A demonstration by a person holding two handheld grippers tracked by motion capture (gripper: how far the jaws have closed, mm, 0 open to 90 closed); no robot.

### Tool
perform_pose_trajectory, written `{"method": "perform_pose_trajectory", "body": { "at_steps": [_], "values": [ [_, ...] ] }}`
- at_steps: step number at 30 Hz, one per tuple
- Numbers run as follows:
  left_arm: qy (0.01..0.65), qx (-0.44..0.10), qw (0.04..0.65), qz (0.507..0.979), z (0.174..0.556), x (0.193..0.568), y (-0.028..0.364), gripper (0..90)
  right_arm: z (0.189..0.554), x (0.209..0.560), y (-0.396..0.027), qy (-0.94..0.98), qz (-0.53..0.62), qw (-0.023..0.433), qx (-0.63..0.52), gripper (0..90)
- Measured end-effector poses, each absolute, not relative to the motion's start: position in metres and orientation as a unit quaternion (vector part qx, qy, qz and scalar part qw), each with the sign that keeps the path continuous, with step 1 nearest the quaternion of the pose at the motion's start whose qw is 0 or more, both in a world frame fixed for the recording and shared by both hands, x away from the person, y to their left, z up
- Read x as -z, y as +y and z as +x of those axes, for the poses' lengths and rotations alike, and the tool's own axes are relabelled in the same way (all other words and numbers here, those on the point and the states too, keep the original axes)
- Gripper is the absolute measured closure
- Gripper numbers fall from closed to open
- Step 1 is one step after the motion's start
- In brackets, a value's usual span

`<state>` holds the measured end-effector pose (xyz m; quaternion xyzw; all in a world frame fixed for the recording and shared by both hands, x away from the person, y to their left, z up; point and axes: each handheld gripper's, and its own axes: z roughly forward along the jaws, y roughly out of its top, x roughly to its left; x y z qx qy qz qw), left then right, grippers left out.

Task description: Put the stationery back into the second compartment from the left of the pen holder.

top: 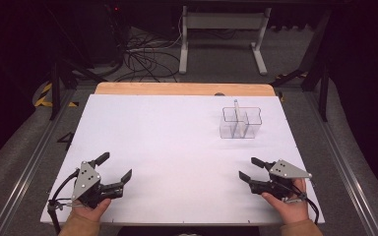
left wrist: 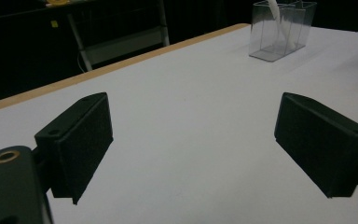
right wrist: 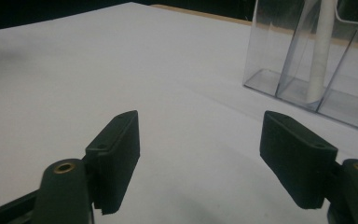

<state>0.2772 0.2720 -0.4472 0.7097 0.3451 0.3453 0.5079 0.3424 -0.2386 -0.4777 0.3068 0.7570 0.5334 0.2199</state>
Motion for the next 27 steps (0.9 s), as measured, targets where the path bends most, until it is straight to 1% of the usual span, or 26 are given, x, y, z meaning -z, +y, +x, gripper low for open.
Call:
{"method": "perform_pose_trajectory", "body": {
  "at_steps": [3, 6, 9, 13, 27],
  "values": [
    [0.344, -0.343, 0.504, 0.714, 0.2747, 0.4495, 0.2731, 11.5, 0.3402, 0.4812, -0.2374, 0.760, 0.313, 0.217, -0.527, 26.8],
    [0.347, -0.341, 0.509, 0.710, 0.2757, 0.4495, 0.2748, 11.4, 0.3397, 0.4828, -0.2372, 0.759, 0.317, 0.219, -0.526, 26.7],
    [0.346, -0.339, 0.509, 0.711, 0.2762, 0.4506, 0.2738, 11.4, 0.3405, 0.4831, -0.2390, 0.755, 0.321, 0.211, -0.531, 25.4],
    [0.344, -0.342, 0.509, 0.711, 0.2758, 0.4503, 0.2721, 11.4, 0.3390, 0.4832, -0.2397, 0.752, 0.315, 0.217, -0.537, 25.3],
    [0.346, -0.345, 0.507, 0.710, 0.2767, 0.4507, 0.2729, 11.4, 0.3387, 0.4830, -0.2414, 0.747, 0.319, 0.215, -0.542, 25.3]
  ]
}}
